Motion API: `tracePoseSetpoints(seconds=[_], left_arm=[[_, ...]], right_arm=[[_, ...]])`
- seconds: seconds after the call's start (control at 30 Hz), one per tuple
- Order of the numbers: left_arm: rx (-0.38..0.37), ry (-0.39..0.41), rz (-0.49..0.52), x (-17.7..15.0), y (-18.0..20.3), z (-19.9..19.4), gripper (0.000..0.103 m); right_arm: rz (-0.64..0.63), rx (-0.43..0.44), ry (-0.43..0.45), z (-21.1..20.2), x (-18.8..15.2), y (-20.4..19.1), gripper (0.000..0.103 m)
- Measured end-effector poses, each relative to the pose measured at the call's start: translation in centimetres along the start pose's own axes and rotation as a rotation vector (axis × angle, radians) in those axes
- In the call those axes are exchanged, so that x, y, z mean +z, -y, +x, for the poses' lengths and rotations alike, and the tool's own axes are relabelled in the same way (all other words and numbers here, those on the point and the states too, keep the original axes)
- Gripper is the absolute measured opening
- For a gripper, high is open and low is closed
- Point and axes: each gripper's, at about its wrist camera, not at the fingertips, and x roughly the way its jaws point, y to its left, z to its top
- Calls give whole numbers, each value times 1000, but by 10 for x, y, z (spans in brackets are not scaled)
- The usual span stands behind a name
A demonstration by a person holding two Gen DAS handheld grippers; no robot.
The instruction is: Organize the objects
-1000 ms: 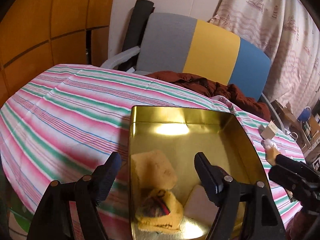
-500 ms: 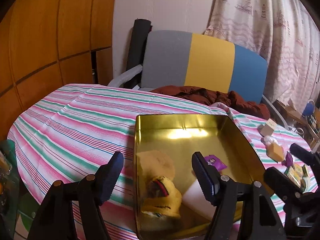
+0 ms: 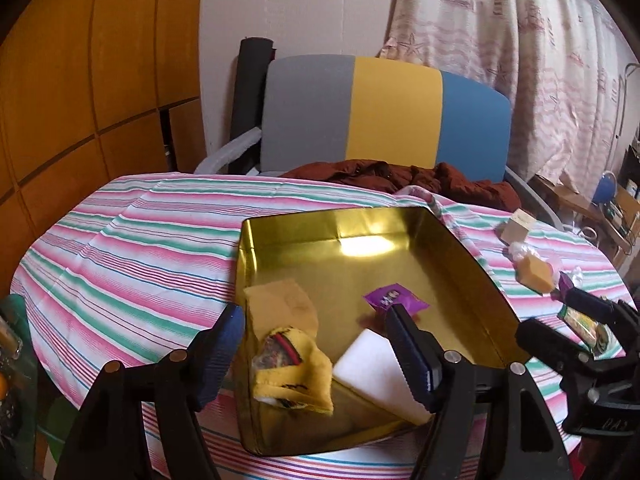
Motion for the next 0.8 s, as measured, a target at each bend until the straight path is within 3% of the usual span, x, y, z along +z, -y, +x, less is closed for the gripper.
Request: tracePoseSetpoints(seconds=[0.8], left_arm=[[-154, -81, 35, -9, 37, 9, 75]], right_arm=[[268, -72, -72, 0, -11, 93, 103]])
